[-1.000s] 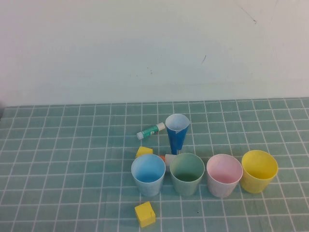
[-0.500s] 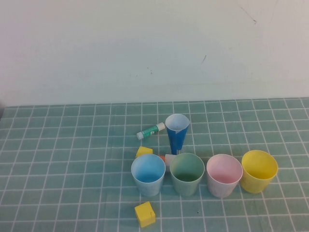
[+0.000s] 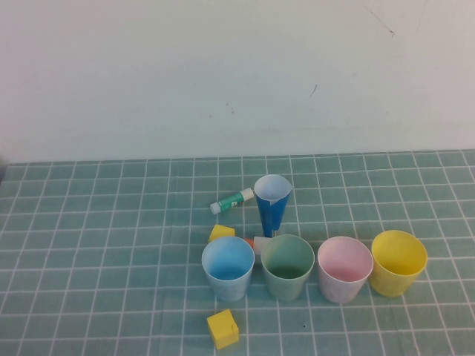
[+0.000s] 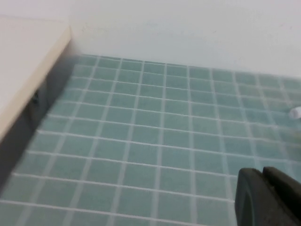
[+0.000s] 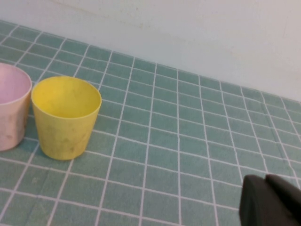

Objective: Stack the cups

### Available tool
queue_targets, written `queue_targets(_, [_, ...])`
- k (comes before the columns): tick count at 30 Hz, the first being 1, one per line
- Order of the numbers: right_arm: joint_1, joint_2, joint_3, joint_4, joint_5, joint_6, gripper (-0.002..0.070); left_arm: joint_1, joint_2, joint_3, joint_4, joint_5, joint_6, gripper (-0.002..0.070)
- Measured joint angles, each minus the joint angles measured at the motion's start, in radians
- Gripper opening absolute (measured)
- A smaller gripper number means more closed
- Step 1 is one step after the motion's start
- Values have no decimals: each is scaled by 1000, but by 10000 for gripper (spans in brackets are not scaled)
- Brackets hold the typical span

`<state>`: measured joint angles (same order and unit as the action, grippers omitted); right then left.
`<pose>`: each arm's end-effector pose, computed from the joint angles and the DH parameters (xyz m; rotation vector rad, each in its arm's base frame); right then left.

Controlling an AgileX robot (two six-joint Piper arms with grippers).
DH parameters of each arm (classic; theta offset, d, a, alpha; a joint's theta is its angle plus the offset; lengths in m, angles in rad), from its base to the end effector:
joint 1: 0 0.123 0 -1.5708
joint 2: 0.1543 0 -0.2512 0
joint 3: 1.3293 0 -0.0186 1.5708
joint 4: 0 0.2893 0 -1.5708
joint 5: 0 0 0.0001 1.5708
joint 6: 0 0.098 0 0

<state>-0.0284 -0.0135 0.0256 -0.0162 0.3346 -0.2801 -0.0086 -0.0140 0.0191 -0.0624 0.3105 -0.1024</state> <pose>0.1330 -0.0043 0.1733 -0.2407 1.8207 -0.2325 0.1335 -0.0030 0.1782 -0.1242 1.7964 -0.1389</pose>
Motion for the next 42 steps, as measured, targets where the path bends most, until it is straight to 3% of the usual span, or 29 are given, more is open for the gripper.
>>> queue_targets(3, [0,0,0,33,0,2,-1,0,0,0,-109,-8,-49,-3])
queue_targets(9, [0,0,2,393,2,111,-1,0,0,2,-655,-86,-224,-3])
queue_targets(11, [0,0,2,501,2,136,-1,0,0,2,-725,-117,-215,-3])
queue_targets(23, [0,0,2,655,-186,161,-1,0,0,2,-723,-173,-96,-3])
queue_targets(29, [0,0,2,657,-175,142,-1,0,56,-113,-645,38,75,-3])
queue_targets(34, [0,0,2,657,-93,67,-1,0,316,-350,-527,255,211,-3])
queue_targets(42, [0,0,2,661,-76,56,-1,0,822,-728,-489,487,520,-3])
